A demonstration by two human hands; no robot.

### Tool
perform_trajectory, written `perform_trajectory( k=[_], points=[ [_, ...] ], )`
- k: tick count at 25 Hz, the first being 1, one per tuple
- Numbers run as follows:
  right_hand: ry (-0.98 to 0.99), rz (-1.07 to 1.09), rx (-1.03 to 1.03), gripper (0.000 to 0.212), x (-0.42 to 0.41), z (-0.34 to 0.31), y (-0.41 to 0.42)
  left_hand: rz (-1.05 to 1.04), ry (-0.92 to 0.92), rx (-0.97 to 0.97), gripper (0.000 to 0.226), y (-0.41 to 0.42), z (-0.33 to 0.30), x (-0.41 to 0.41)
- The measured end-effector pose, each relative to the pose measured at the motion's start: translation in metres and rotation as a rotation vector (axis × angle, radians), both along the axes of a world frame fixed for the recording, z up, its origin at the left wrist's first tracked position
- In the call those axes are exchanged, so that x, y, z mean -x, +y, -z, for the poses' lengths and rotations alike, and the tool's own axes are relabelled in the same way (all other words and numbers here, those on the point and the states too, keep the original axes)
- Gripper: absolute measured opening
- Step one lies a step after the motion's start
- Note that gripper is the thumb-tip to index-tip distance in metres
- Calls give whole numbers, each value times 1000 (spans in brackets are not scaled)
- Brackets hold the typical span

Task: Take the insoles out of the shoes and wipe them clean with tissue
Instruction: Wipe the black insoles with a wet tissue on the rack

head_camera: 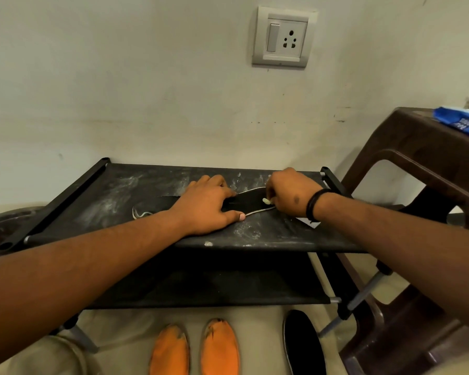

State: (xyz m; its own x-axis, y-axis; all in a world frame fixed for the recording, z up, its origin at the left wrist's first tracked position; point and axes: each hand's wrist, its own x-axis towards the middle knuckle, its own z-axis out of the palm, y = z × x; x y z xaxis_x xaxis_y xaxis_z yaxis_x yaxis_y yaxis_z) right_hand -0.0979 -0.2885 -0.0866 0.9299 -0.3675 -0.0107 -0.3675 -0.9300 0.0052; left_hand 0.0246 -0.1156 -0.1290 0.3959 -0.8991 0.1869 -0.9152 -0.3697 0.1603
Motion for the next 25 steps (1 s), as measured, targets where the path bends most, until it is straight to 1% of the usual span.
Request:
perform_trajectory(
  k=[2, 4, 6, 8, 10, 13, 15, 17, 19, 22, 23, 25],
  points=[
    [-65, 51, -51, 13, -7, 0, -4, -1, 2, 3, 65, 0, 0, -1],
    [-131, 74, -170, 15, -11, 2, -4, -5, 0, -1, 66, 1, 0, -2],
    [-110, 53, -258, 13, -6, 2, -4, -2, -6, -7, 67, 2, 1, -1],
    [-52, 24, -296, 11, 0, -3, -7, 9, -17, -9, 68, 1, 1, 0],
    [-73, 50, -261, 9, -3, -3, -11, 10, -18, -11, 67, 1, 0, 0],
    [-180, 108, -205, 14, -11, 6, -7, 2, -18, -17, 67, 2, 0, 1],
    [-152, 40, -251, 12, -11, 8, 1, -4, -22, -18, 68, 3, 0, 1],
    [-65, -32, -317, 9, -6, 2, 6, -1, -28, -15, 68, 3, 0, 1],
    [-85, 16, -287, 9, -6, -2, -3, 2, -25, -14, 68, 2, 0, 0],
    [-236, 192, -243, 13, -14, 6, -10, -3, -21, -12, 68, 2, -1, 0],
    [-256, 201, -233, 13, -17, 9, -4, -8, -22, -13, 68, 3, -1, 0],
    [-203, 111, -247, 12, -19, 10, 7, -13, -31, -14, 67, 3, 0, 0]
  ],
)
